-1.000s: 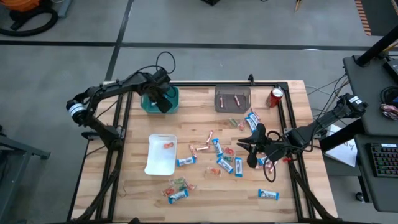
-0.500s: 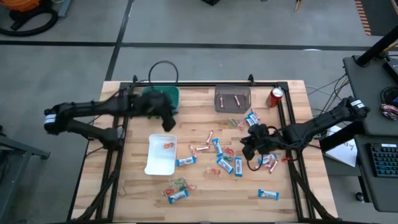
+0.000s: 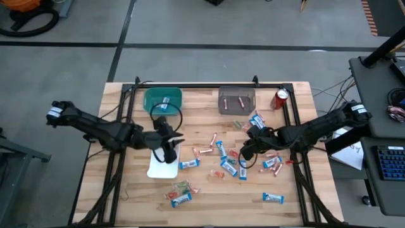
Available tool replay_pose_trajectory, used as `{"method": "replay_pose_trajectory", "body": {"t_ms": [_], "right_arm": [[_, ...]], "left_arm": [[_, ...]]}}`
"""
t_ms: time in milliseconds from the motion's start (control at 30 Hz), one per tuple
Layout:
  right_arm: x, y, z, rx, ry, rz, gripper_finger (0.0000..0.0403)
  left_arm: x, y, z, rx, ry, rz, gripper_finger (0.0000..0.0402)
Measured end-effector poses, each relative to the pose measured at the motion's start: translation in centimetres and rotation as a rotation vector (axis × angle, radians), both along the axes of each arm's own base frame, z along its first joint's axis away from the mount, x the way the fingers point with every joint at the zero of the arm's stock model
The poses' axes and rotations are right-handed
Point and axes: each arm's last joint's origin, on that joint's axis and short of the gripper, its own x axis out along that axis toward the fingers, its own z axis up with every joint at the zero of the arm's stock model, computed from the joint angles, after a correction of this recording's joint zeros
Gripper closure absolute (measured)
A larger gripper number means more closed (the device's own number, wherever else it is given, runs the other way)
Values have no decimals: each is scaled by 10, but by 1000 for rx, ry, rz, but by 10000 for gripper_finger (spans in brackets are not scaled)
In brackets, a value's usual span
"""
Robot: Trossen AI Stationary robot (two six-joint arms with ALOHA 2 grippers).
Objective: Sort candy
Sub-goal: Put the orange gummy candy into the white bin
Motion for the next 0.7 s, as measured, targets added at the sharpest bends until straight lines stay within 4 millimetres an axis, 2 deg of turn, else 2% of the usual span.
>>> {"method": "replay_pose_trajectory", "body": {"t_ms": [300,533,700], "right_arm": [[1,-3,0,-48,1,-4,347],[1,-7,1,-130,2,-7,293],[3,-19,1,-154,8,-50,258]], "left_arm": [[21,-13,-14,-1,-44,24,315],[30,-18,-22,-42,-24,45,315],[33,-19,-25,-52,-16,53,315]]}}
